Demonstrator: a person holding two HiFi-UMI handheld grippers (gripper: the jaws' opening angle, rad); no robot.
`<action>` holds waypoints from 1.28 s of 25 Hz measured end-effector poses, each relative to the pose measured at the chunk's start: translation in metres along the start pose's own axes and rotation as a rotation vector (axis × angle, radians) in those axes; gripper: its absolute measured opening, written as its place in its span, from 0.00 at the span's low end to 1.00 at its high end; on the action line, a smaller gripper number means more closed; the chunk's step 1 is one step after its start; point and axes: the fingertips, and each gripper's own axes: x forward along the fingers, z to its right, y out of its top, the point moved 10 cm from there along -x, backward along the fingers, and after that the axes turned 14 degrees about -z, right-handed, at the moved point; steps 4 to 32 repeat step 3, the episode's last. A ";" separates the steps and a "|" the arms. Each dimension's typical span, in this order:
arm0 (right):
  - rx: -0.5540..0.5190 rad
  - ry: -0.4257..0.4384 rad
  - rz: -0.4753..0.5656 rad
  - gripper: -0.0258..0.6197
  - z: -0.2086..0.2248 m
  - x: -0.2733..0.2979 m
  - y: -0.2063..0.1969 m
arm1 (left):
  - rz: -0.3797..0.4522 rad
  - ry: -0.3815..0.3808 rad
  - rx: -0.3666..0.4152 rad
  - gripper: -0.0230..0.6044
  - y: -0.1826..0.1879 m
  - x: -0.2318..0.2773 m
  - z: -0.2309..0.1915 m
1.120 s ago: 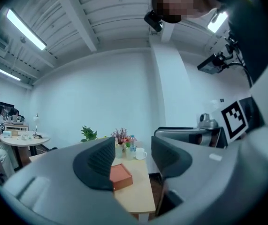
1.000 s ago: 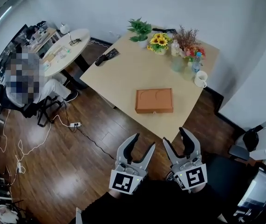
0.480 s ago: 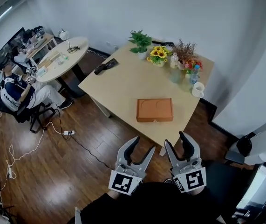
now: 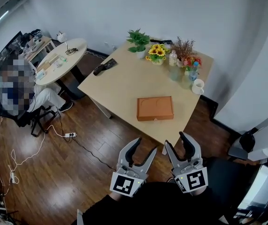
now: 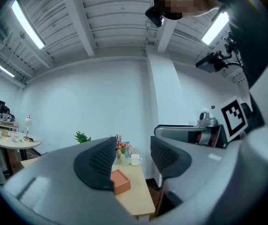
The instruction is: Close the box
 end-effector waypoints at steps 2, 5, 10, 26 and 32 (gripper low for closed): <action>-0.002 0.000 0.001 0.37 -0.001 -0.002 -0.001 | 0.001 0.005 -0.001 0.38 -0.001 -0.002 0.001; -0.003 0.000 0.001 0.37 -0.001 -0.003 -0.001 | 0.001 0.008 -0.002 0.38 -0.002 -0.003 0.001; -0.003 0.000 0.001 0.37 -0.001 -0.003 -0.001 | 0.001 0.008 -0.002 0.38 -0.002 -0.003 0.001; -0.003 0.000 0.001 0.37 -0.001 -0.003 -0.001 | 0.001 0.008 -0.002 0.38 -0.002 -0.003 0.001; -0.003 0.000 0.001 0.37 -0.001 -0.003 -0.001 | 0.001 0.008 -0.002 0.38 -0.002 -0.003 0.001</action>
